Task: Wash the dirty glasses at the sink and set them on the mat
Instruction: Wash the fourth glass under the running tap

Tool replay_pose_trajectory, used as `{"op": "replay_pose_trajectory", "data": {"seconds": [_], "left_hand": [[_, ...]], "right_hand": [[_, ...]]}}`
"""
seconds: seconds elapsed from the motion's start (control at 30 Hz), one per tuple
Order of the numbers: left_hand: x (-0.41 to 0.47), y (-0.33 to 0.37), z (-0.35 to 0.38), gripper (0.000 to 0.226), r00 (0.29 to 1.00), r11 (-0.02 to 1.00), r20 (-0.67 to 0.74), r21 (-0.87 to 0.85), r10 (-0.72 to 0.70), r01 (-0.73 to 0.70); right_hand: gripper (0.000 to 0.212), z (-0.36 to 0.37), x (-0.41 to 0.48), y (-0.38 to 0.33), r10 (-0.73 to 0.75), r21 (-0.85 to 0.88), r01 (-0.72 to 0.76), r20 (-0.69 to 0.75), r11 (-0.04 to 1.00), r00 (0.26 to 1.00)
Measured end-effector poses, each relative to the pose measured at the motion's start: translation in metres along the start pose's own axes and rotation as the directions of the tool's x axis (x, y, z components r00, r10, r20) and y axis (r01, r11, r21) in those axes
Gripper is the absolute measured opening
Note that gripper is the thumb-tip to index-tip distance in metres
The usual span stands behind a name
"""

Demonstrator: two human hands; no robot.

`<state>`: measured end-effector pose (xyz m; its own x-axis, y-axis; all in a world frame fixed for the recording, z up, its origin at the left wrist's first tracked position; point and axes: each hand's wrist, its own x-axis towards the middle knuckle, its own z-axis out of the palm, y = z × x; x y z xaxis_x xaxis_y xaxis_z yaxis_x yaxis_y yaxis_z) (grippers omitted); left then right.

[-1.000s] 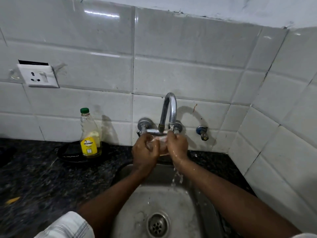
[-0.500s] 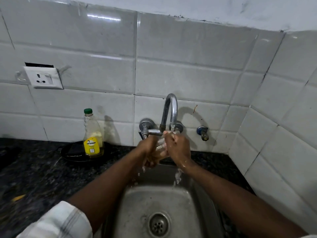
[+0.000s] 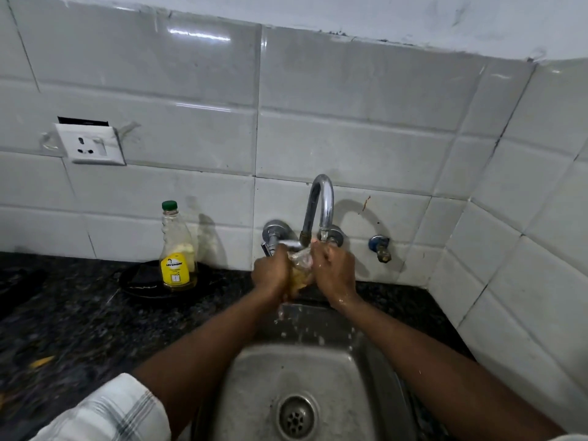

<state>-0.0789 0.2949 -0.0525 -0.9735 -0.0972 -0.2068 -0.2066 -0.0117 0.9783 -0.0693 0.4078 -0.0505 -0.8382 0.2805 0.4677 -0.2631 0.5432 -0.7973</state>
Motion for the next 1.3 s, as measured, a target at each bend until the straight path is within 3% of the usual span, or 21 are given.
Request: {"op": "replay_pose_trajectory", "data": {"seconds": [0.1,0.13,0.2,0.23,0.3,0.37,0.43,0.47,0.5,0.57,0.63,0.67,0.73,0.83,0.9,0.97,1.03,1.1,1.2,1.23,1.3], "left_hand": [[-0.001,-0.03,0.005,0.022,0.735,0.772,-0.239,0.158,0.634,-0.615],[0.006,-0.03,0.003,0.022,0.751,0.783,-0.224,0.162,0.621,-0.6],[0.014,-0.013,-0.003,0.04,0.978,0.978,-0.022,-0.009,0.206,-0.207],[0.013,-0.006,-0.007,0.051,0.985,0.997,0.158,-0.008,-0.068,0.07],[0.007,0.004,-0.006,0.058,0.945,0.975,0.241,0.025,-0.221,0.221],[0.002,-0.002,0.003,0.048,0.997,0.998,-0.062,-0.005,0.054,-0.055],[-0.007,-0.021,0.008,0.024,0.766,0.816,-0.296,0.1,0.57,-0.569],[-0.006,-0.03,0.01,0.016,0.687,0.755,-0.336,0.142,0.644,-0.64],[-0.003,-0.029,0.009,0.016,0.717,0.779,-0.332,0.103,0.613,-0.618],[0.001,-0.013,0.004,0.033,0.962,0.963,-0.117,-0.081,0.246,-0.256],[-0.004,0.004,0.0,0.044,0.962,0.977,0.221,-0.096,-0.164,0.188],[-0.005,0.008,0.0,0.044,0.951,0.971,0.234,-0.079,-0.203,0.227],[-0.001,0.002,0.006,0.038,0.999,0.999,-0.04,-0.027,0.032,-0.033],[-0.006,-0.021,0.007,0.015,0.707,0.746,-0.238,0.187,0.666,-0.639],[0.008,-0.017,0.001,0.019,0.8,0.815,-0.158,0.149,0.579,-0.56],[0.018,0.002,-0.003,0.029,0.984,0.987,0.112,0.074,0.137,-0.146],[0.018,0.017,-0.005,0.032,0.965,0.988,0.25,0.15,-0.074,0.037],[0.012,0.01,-0.001,0.028,0.987,0.975,0.02,0.15,0.161,-0.162],[-0.003,-0.026,0.001,0.01,0.708,0.735,-0.198,0.188,0.678,-0.652],[-0.002,-0.031,0.001,0.011,0.707,0.737,-0.209,0.182,0.675,-0.65],[0.006,-0.018,-0.001,0.026,0.945,0.949,-0.081,0.039,0.316,-0.314]], "right_hand": [[0.042,0.007,0.005,-0.005,0.176,0.137,-0.169,-0.039,0.976,0.984],[0.043,0.006,0.004,-0.005,0.147,0.122,-0.143,-0.02,0.982,0.989],[0.045,0.002,0.0,-0.004,0.007,0.048,-0.01,0.05,0.999,0.999],[0.047,0.001,-0.002,-0.003,-0.041,0.014,0.04,0.077,0.999,0.996],[0.043,0.0,-0.005,0.0,-0.032,0.021,0.031,0.059,0.999,0.998],[0.038,0.005,-0.002,-0.002,0.099,0.09,-0.095,-0.046,0.991,0.994],[0.039,0.008,0.002,-0.009,0.244,0.169,-0.229,-0.076,0.959,0.967],[0.039,0.009,0.002,-0.01,0.23,0.166,-0.217,-0.061,0.962,0.971],[0.04,0.007,0.002,-0.01,0.149,0.13,-0.142,-0.047,0.981,0.988],[0.041,0.002,-0.001,-0.008,-0.052,0.025,0.051,0.012,0.998,0.999],[0.041,-0.003,0.0,0.0,-0.116,-0.021,0.117,0.05,0.993,0.992],[0.039,-0.004,0.0,0.002,-0.07,0.011,0.069,0.05,0.998,0.996],[0.035,0.001,0.0,0.002,0.094,0.129,-0.095,0.013,0.987,0.995],[0.038,0.005,0.003,-0.005,0.22,0.225,-0.209,-0.023,0.952,0.975],[0.035,0.004,-0.001,-0.009,0.118,0.191,-0.116,0.0,0.975,0.993],[0.029,0.0,-0.005,-0.007,0.012,0.139,-0.012,0.0,0.99,1.0],[0.03,0.0,-0.007,-0.004,-0.002,0.15,0.005,-0.018,0.989,1.0],[0.031,0.004,-0.004,-0.005,0.039,0.175,-0.03,-0.047,0.984,0.998],[0.032,0.007,-0.001,-0.007,0.131,0.218,-0.121,-0.032,0.968,0.991],[0.034,0.008,-0.001,-0.006,0.096,0.202,-0.094,-0.003,0.975,0.995],[0.035,0.005,-0.004,0.0,-0.022,0.098,0.017,0.051,0.995,0.998]]}}
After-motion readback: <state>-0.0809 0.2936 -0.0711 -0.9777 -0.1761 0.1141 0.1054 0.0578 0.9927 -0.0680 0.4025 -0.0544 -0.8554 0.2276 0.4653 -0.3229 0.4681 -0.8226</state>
